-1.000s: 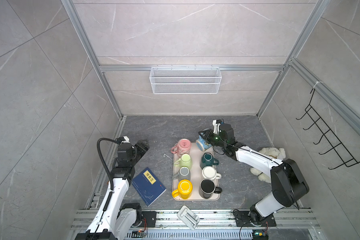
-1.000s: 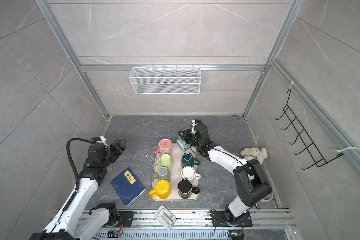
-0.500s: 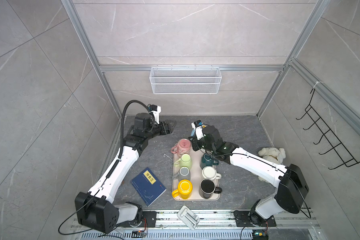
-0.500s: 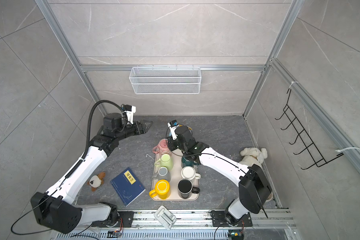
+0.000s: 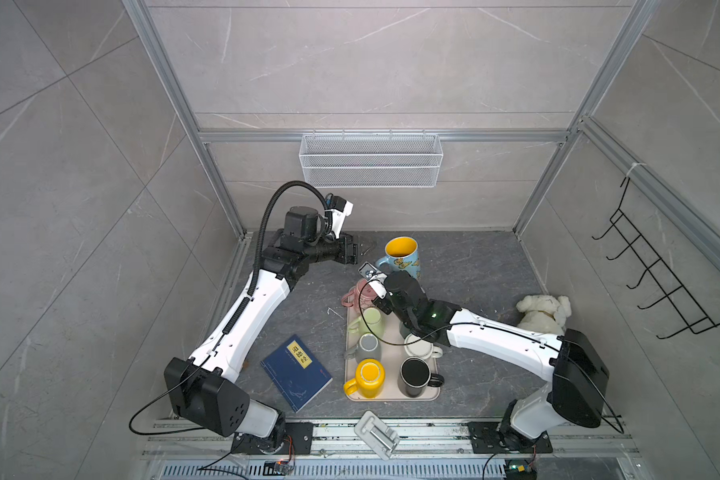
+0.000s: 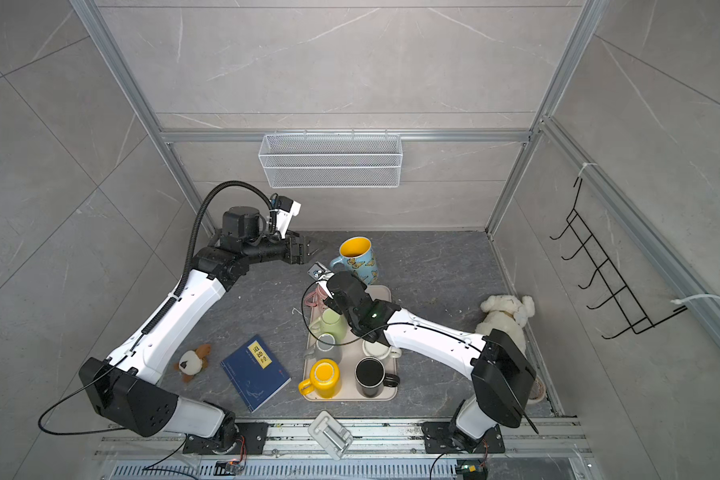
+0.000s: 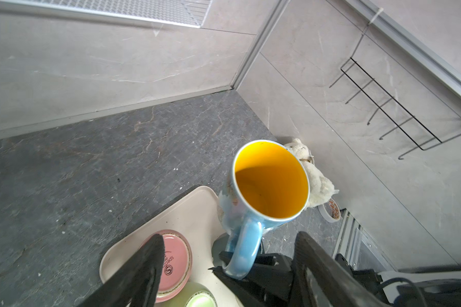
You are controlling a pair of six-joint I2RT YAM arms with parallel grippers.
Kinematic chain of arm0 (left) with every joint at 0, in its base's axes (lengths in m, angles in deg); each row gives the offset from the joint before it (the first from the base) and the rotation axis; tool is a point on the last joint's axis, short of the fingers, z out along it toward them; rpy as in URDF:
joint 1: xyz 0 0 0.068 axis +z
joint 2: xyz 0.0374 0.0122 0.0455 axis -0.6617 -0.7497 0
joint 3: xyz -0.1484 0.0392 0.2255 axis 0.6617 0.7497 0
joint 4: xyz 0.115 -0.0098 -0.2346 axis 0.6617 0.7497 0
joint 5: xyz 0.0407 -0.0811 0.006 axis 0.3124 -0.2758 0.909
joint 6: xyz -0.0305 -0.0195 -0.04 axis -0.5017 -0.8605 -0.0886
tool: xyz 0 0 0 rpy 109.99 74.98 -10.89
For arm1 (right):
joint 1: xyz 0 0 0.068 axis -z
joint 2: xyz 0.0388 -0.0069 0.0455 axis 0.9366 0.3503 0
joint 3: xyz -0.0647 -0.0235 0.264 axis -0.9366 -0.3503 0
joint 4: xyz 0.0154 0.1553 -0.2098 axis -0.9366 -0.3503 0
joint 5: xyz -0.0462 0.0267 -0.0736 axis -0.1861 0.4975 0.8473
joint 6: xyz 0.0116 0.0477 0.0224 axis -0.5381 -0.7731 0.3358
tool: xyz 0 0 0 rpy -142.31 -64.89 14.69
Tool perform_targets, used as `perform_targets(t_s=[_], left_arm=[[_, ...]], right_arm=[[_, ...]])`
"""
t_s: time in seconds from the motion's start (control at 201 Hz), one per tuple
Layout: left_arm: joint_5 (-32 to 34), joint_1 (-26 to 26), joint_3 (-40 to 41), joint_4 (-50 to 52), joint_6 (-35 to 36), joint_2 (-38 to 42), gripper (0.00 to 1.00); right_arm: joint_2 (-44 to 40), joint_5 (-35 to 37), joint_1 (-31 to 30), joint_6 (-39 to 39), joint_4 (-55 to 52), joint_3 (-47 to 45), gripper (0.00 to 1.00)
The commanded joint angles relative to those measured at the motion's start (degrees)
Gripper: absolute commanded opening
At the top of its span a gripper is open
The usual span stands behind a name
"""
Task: Turn the mug right side up
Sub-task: Place the mug at the top-left of the table.
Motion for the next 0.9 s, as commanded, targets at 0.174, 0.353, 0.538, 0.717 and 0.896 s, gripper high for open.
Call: perform_targets(t_s=[0.174, 0.353, 0.538, 0.717, 0.896], left_arm=[[-7.4, -1.4, -5.1, 7.2, 9.3, -0.9, 0.79], [-7.7, -1.9, -7.0, 11.8, 11.9, -2.2, 0.78], [-7.8, -2.5, -8.3, 16.8, 15.0, -3.3, 0.76], [-7.4, -2.9, -8.7, 19.3, 15.9, -4.4, 0.73], [-5.6, -3.1, -8.7, 20.7, 16.0, -5.4, 0.72]], right_arm=[[1.9, 9.9, -1.8, 17.8, 24.0, -4.3, 0.0], [2.0, 9.2, -2.0, 19.4, 30.3, -6.7, 0.0], [2.0, 8.4, -2.4, 21.4, 35.5, -8.4, 0.0], [2.4, 7.8, -2.7, 22.8, 37.6, -8.6, 0.0], [2.5, 7.9, -3.0, 23.3, 39.2, -8.9, 0.0]])
